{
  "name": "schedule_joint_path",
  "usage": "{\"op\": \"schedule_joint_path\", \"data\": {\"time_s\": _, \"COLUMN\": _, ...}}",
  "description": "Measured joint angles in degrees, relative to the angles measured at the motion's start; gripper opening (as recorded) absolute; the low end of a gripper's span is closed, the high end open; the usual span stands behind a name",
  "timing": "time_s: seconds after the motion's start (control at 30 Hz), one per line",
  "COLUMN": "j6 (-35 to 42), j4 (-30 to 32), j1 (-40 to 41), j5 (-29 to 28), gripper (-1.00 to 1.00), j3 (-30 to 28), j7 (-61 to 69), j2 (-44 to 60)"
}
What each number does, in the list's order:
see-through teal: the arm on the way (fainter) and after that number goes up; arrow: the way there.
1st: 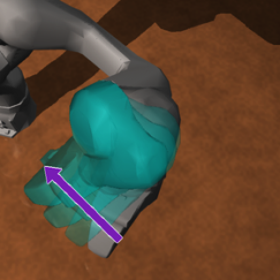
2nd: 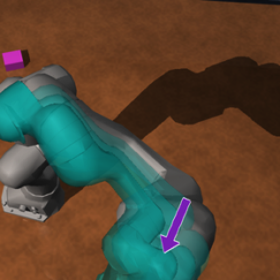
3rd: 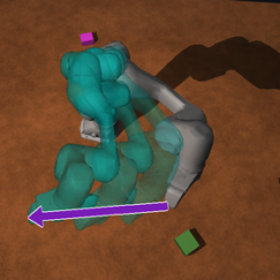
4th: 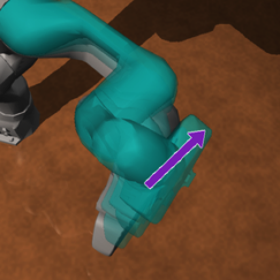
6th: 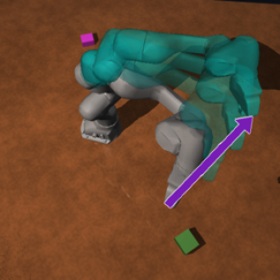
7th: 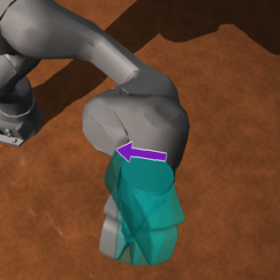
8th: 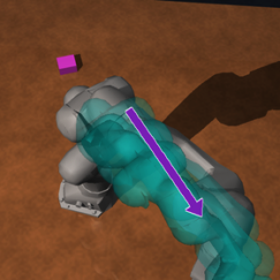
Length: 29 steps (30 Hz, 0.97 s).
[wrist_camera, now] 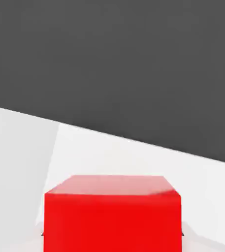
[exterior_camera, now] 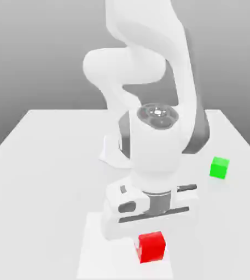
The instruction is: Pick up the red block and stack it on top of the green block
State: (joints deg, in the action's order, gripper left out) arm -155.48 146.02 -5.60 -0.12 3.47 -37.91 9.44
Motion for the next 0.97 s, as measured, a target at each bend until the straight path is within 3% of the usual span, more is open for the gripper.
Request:
{"op": "schedule_joint_path", "data": {"time_s": 0.2, "j6": 1.7, "j4": 7.1, "j1": -14.5, "j5": 7.3, "gripper": -1.0, "j3": 11.0, "j7": 7.0, "j2": -9.2}}
{"op": "schedule_joint_path", "data": {"time_s": 0.57, "j6": 3.4, "j4": 20.9, "j1": -40.7, "j5": 17.2, "gripper": -1.0, "j3": 24.2, "j7": 17.7, "j2": -25.1}}
{"op": "schedule_joint_path", "data": {"time_s": 0.77, "j6": -2.8, "j4": 21.9, "j1": -34.8, "j5": 4.6, "gripper": -1.0, "j3": 30.1, "j7": 9.4, "j2": -18.7}}
{"op": "schedule_joint_path", "data": {"time_s": 0.97, "j6": -10.6, "j4": 21.8, "j1": -30.7, "j5": -6.8, "gripper": -1.0, "j3": 30.8, "j7": 1.5, "j2": -10.1}}
